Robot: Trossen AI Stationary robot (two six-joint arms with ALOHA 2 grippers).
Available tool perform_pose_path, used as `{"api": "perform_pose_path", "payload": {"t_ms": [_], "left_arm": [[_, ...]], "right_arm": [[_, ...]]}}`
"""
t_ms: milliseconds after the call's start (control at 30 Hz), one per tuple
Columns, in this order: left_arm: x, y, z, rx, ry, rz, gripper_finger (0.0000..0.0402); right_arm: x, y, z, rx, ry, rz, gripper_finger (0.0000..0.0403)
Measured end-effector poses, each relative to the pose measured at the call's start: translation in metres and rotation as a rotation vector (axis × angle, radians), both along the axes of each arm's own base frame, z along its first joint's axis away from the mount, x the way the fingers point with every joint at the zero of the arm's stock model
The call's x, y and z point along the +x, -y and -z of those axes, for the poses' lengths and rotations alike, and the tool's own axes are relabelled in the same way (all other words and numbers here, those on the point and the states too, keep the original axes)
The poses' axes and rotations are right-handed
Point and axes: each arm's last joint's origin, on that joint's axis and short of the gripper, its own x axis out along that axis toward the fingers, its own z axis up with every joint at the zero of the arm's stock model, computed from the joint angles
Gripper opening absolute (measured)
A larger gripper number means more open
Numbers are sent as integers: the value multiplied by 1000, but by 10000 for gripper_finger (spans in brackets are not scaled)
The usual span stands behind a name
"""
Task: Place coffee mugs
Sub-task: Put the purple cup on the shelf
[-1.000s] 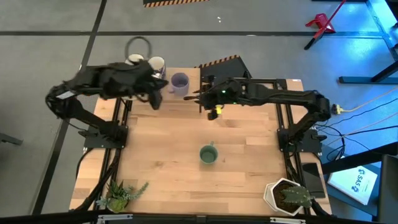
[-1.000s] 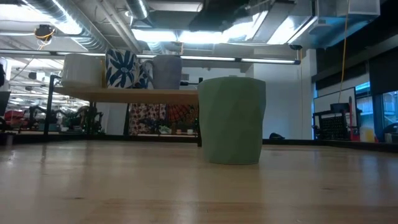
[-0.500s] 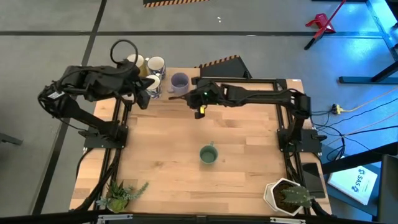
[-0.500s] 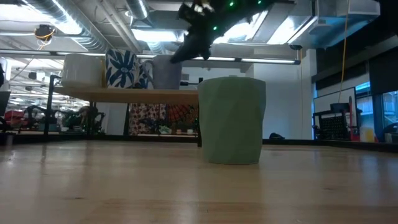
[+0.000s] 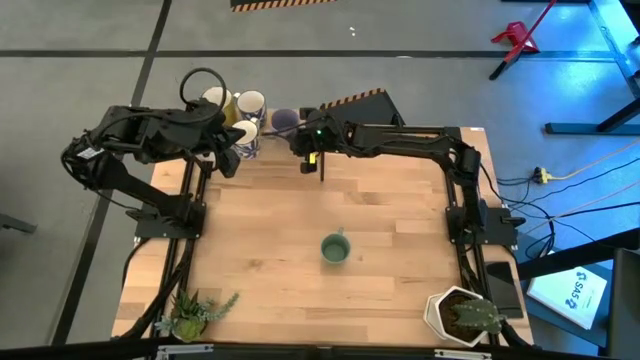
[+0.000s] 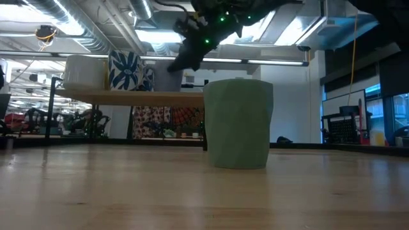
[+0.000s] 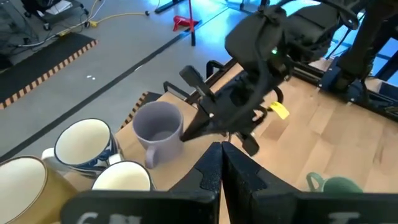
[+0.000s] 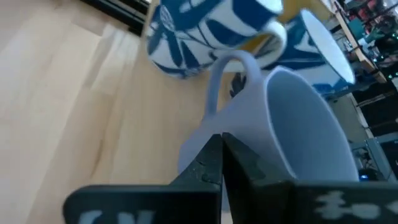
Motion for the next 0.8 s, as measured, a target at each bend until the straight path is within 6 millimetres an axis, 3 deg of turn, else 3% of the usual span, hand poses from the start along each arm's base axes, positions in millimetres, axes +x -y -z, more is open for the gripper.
{"api": "perform_pose_path", "payload": {"t_ms": [533, 633, 800], "left_arm": [[0, 0, 0, 0, -4, 0, 2], [0, 0, 0, 0, -4, 0, 2], [0, 0, 1, 1, -8, 0, 2]], "right_arm": [[-14, 45, 0, 18, 28, 105, 0], [-17, 41, 1, 63, -6, 59, 0], [-13, 16, -11, 53, 7, -6, 0]]}}
